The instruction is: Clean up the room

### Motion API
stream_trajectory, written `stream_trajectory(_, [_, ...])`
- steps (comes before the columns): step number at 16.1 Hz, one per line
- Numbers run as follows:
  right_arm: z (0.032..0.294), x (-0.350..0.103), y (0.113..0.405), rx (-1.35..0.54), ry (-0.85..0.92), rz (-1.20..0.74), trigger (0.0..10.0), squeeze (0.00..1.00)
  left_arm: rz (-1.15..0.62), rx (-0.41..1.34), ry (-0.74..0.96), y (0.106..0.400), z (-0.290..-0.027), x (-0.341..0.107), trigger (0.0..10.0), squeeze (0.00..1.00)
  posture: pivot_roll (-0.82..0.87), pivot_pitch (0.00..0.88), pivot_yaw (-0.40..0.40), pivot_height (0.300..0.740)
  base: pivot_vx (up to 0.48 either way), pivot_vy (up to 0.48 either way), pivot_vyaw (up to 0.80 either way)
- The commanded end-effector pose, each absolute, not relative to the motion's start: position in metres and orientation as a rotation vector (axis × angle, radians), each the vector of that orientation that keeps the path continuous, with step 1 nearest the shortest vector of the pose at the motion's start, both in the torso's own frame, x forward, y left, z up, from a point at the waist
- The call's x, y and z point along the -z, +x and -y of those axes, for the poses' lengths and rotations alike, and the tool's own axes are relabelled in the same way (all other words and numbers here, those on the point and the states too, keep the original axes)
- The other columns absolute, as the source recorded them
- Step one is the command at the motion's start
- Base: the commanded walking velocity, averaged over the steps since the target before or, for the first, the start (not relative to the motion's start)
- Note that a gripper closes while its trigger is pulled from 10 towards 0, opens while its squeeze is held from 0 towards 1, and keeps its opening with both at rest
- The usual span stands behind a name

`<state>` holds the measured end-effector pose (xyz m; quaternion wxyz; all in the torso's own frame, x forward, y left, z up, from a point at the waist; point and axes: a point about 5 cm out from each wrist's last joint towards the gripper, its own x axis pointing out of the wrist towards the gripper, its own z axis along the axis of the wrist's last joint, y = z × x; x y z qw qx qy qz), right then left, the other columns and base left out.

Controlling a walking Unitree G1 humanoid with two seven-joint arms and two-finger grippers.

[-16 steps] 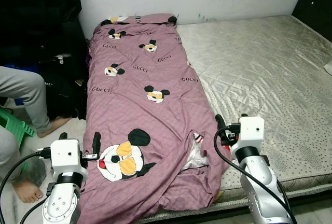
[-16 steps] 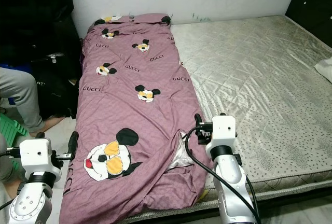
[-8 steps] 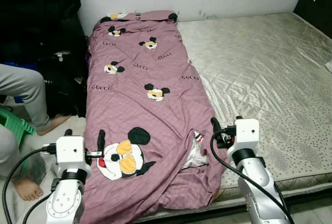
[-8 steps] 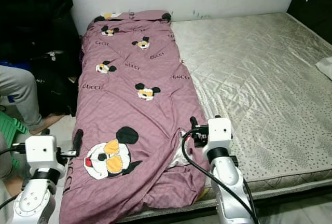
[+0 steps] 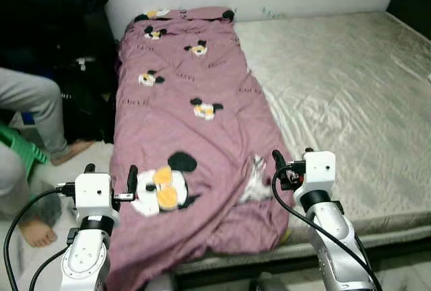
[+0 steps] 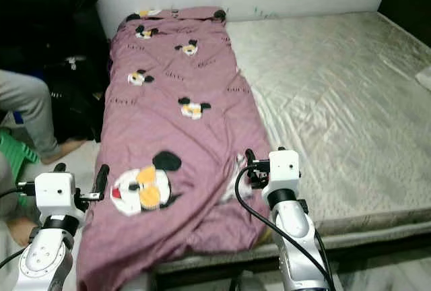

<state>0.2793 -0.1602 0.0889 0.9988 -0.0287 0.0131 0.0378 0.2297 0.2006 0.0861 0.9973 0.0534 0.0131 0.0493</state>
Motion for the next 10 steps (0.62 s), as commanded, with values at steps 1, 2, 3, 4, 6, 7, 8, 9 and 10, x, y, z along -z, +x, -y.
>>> stream_trajectory(1, [0.1575, -0.0894, 0.2788, -0.092, -0.051, -0.027, 10.0, 0.0, -0.039, -0.095, 0.122, 0.2297, -0.2014, -0.0839, 10.0, 0.0, 0.02, 0.078, 0.035, 0.598, 0.0, 0.0, 0.0])
stream_trajectory(2, [0.157, -0.0896, 0.2792, -0.096, -0.05, -0.026, 10.0, 0.0, -0.038, -0.101, 0.121, 0.2301, -0.2016, -0.0838, 10.0, 0.0, 0.02, 0.078, 0.035, 0.598, 0.0, 0.0, 0.0])
stream_trajectory(3, [0.1562, -0.09, 0.2797, -0.1, -0.051, -0.024, 10.0, 0.0, -0.04, -0.102, 0.119, 0.2303, -0.2016, -0.0835, 10.0, 0.0, 0.02, 0.078, 0.035, 0.598, 0.0, 0.0, 0.0])
stream_trajectory(4, [0.1558, -0.0903, 0.2803, -0.102, -0.053, -0.022, 10.0, 0.0, -0.04, -0.103, 0.119, 0.2306, -0.2016, -0.0834, 10.0, 0.0, 0.02, 0.077, 0.034, 0.598, 0.0, 0.0, 0.0])
stream_trajectory(6, [0.1526, -0.0908, 0.2816, -0.111, -0.06, -0.02, 10.0, 0.0, -0.043, -0.103, 0.12, 0.231, -0.2015, -0.0831, 10.0, 0.0, 0.02, 0.077, 0.034, 0.598, 0.0, 0.0, 0.0])
stream_trajectory(7, [0.1525, -0.0906, 0.2816, -0.113, -0.057, -0.02, 10.0, 0.0, -0.044, -0.105, 0.119, 0.2309, -0.2015, -0.0828, 10.0, 0.0, 0.02, 0.075, 0.032, 0.598, 0.0, 0.0, 0.0])
stream_trajectory(8, [0.1524, -0.0903, 0.2814, -0.118, -0.051, -0.021, 10.0, 0.0, -0.047, -0.106, 0.118, 0.2308, -0.2014, -0.0824, 10.0, 0.0, 0.02, 0.076, 0.033, 0.598, 0.0, 0.0, 0.0])
stream_trajectory(9, [0.1521, -0.0902, 0.2814, -0.122, -0.051, -0.022, 10.0, 0.0, -0.048, -0.107, 0.117, 0.2308, -0.2014, -0.0822, 10.0, 0.0, 0.02, 0.076, 0.033, 0.598, 0.0, 0.0, 0.0])
stream_trajectory(10, [0.1517, -0.0903, 0.2814, -0.125, -0.053, -0.022, 10.0, 0.0, -0.05, -0.108, 0.116, 0.2306, -0.2014, -0.0821, 10.0, 0.0, 0.02, 0.077, 0.033, 0.598, 0.0, 0.0, 0.0])
